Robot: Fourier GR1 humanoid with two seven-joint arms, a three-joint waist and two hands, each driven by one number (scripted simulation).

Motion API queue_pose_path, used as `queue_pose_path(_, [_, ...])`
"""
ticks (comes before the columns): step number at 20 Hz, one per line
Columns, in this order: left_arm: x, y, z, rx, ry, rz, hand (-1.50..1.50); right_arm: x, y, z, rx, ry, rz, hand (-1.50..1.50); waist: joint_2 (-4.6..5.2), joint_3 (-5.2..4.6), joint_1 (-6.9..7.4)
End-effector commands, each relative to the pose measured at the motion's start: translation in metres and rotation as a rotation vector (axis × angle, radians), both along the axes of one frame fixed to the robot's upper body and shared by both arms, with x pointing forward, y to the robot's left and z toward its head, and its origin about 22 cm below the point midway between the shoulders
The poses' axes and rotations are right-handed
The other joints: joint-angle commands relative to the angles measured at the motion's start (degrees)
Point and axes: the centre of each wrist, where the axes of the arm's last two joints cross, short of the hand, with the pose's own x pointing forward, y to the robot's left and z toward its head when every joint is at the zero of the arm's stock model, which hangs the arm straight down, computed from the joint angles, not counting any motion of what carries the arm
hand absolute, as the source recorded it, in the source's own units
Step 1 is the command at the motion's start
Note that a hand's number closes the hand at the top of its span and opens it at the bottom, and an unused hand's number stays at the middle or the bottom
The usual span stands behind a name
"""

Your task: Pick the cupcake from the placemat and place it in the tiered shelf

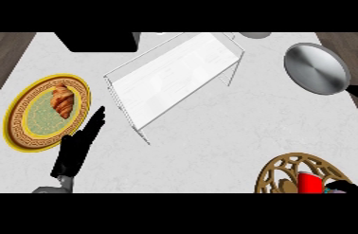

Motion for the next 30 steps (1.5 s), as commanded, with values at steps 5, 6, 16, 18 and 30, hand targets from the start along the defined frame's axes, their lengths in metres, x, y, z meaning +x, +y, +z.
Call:
queue_pose_path(5, [0.008,0.001,0.007,-0.006,0.007,0.015,0.00,0.002,0.003,-0.018,-0.020,-0.081,0.054,1.50,0.05,0.20,0.01])
queue_pose_path(6, [0.006,-0.001,0.004,-0.012,0.005,0.003,0.00,-0.001,0.005,0.006,-0.029,-0.074,0.050,1.50,0.05,0.19,-0.05])
queue_pose_path(16, [0.019,-0.017,0.015,-0.008,-0.021,-0.093,0.00,0.085,0.057,0.025,-0.069,-0.040,0.609,1.50,1.13,0.16,5.93])
queue_pose_path(18, [0.019,-0.007,0.016,0.001,-0.010,-0.057,0.00,0.113,0.072,0.036,-0.043,-0.039,0.673,1.50,0.60,0.18,3.48])
queue_pose_path(30, [0.007,0.001,-0.001,-0.006,-0.008,0.013,0.00,0.138,0.084,0.165,0.164,-0.494,0.667,1.50,-0.18,0.14,0.02])
